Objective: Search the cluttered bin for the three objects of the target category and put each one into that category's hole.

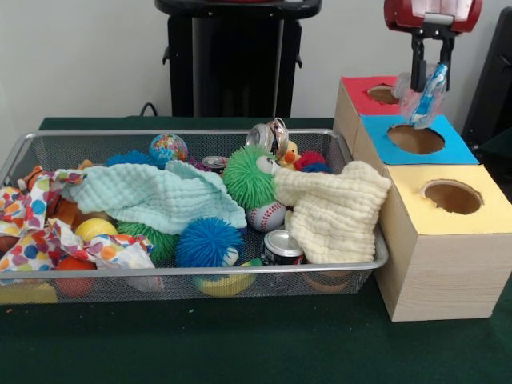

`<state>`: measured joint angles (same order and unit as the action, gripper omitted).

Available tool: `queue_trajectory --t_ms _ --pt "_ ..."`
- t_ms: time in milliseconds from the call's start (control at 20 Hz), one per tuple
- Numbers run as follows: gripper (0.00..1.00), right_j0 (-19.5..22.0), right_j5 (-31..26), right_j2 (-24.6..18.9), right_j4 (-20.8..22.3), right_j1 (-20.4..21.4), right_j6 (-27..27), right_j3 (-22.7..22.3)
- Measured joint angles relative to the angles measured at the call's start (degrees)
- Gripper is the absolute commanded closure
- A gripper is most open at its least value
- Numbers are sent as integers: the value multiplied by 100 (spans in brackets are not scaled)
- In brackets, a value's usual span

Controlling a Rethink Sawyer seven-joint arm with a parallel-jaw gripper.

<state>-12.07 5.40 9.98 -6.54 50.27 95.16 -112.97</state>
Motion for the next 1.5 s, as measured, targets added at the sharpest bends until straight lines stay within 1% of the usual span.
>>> queue_trajectory --t_ms 300,350,600,650,800,850,1050,1150,1300,1500 --pt "100 -326 0 181 -276 -53 0 16" --pt "100 -478 -1 247 -393 -100 0 42" --pt "100 -808 -2 353 -649 -215 0 123" --pt "100 -1001 -1 379 -832 -304 0 173" --pt "100 -1151 -2 404 -968 -388 0 220" --pt "100 -1359 -7 465 -1153 -508 0 297" --pt "100 -1649 -48 564 -1408 -673 0 447" --pt "100 -1880 -101 615 -1639 -805 0 602" --pt "100 -2044 -159 688 -1803 -903 0 722" --pt "100 -2538 -560 1040 -2242 -1256 1 1244"
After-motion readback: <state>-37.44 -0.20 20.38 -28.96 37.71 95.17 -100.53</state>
